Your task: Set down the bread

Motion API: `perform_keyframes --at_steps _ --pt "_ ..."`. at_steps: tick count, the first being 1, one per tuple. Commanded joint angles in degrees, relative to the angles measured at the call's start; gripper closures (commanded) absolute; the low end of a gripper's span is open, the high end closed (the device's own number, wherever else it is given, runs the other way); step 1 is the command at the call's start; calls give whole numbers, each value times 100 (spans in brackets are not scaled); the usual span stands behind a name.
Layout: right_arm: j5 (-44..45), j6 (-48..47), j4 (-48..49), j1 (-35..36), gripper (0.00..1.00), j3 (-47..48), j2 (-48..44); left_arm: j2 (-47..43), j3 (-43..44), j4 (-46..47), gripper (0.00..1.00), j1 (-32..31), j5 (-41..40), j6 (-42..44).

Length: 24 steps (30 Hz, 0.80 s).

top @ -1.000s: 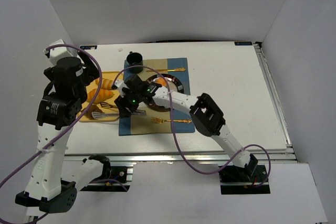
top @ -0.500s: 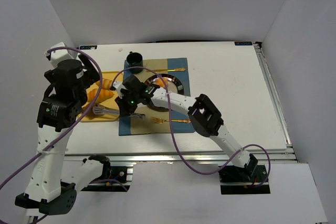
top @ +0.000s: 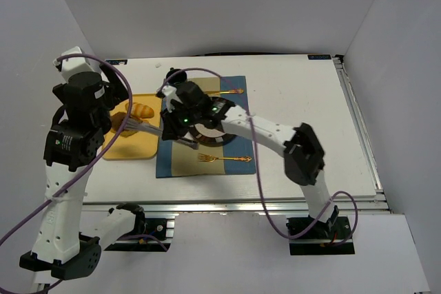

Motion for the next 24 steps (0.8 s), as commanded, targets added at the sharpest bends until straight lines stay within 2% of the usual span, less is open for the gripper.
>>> perform_keyframes --at_steps 1,5,6,11,24 --pt "258 330 353 -293 84 -759 -1100 56 260 193 2 9 92 227" --pt "688 154 90 -644 84 -1638 -2065 -84 -108 492 2 9 259 114" --pt "716 128 81 -706 84 -2057 -2216 -128 -179 597 2 9 346 87" --pt "813 31 -69 -1163 84 -2974 -3051 -129 -303 712 2 9 470 43" --pt "944 -127 -7 -1620 83 -4513 -3475 -138 -329 634 2 9 453 -1"
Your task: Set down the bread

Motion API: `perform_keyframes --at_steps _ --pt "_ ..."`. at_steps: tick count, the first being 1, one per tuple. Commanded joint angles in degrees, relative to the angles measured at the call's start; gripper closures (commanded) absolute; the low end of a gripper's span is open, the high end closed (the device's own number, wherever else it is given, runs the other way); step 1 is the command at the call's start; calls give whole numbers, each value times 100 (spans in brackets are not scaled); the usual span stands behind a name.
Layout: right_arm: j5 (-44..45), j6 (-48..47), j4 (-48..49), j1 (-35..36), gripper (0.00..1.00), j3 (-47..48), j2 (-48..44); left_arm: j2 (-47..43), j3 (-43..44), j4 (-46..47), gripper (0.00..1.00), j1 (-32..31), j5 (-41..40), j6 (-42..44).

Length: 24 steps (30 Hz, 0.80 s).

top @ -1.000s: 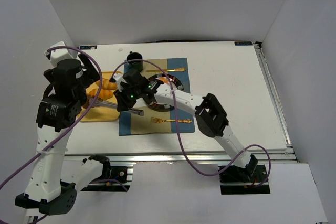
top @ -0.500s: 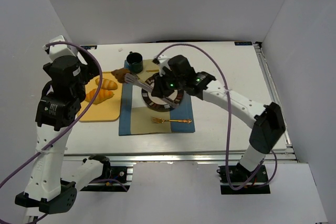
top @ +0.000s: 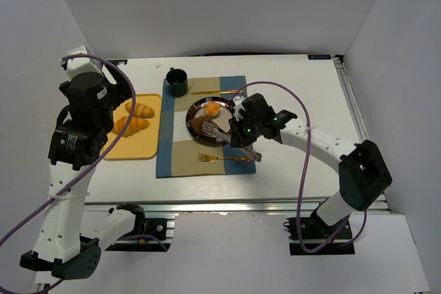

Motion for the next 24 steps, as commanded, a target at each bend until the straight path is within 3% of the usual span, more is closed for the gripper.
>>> perform_keyframes --at_steps 1,5,8,17,24 --pt "96 -49 299 -14 83 -218 -273 -81 -16 -7 2 9 11 -49" --pt "140 -22 299 -32 81 -395 -290 -160 -69 -69 2 9 -33 -58" --pt "176 -31 282 -40 69 -448 -334 -221 -104 -104 2 9 -42 -93" --pt "325 13 53 -32 46 -228 -563 -169 -131 1 2 9 90 -172" --pt "536 101 -35 -40 44 -114 -764 -55 -34 116 2 9 160 -137"
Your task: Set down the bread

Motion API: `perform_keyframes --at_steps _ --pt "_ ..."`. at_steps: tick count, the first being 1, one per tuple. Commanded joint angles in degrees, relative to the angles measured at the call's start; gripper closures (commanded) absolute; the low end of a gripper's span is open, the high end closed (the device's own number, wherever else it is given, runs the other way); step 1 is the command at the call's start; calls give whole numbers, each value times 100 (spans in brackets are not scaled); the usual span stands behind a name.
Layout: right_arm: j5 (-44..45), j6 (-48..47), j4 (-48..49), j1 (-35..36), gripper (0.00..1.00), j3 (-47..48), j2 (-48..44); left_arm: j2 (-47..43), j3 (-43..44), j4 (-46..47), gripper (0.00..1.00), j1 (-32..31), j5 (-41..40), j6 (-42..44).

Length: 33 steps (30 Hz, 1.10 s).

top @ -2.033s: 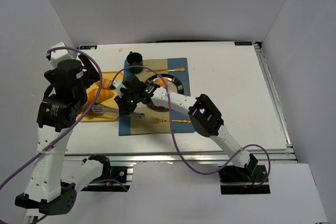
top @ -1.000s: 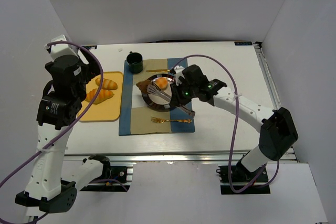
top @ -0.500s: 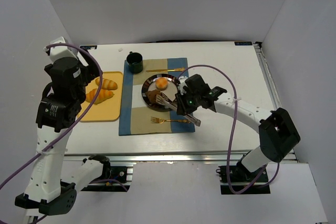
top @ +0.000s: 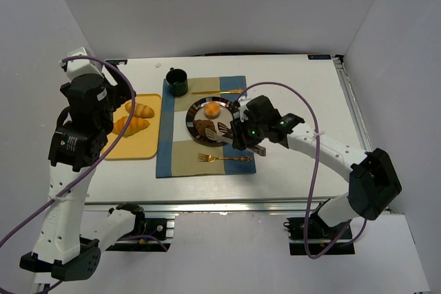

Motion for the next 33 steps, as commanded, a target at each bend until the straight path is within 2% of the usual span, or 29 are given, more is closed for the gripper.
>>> perform_keyframes --at_steps 1,7,11,14,19,26,33 --pt "267 96 -37 -42 44 336 -323 42 43 125 2 9 110 -23" --pt "802 298 -309 -253 45 828 -719 121 51 221 2 9 172 -41" --pt "1488 544 -363 -954 45 1127 -790 191 113 248 2 9 172 -15" --pt "2016 773 -511 -1481 43 1557 -282 314 156 292 2 9 198 29" --pt "2026 633 -486 -2072 42 2505 1089 533 218 423 2 9 260 73" --pt "2140 334 -626 -2380 43 3974 3285 859 428 433 2 9 172 47" --pt "2149 185 -802 -2591 40 5459 4746 991 552 248 2 9 -39 -93"
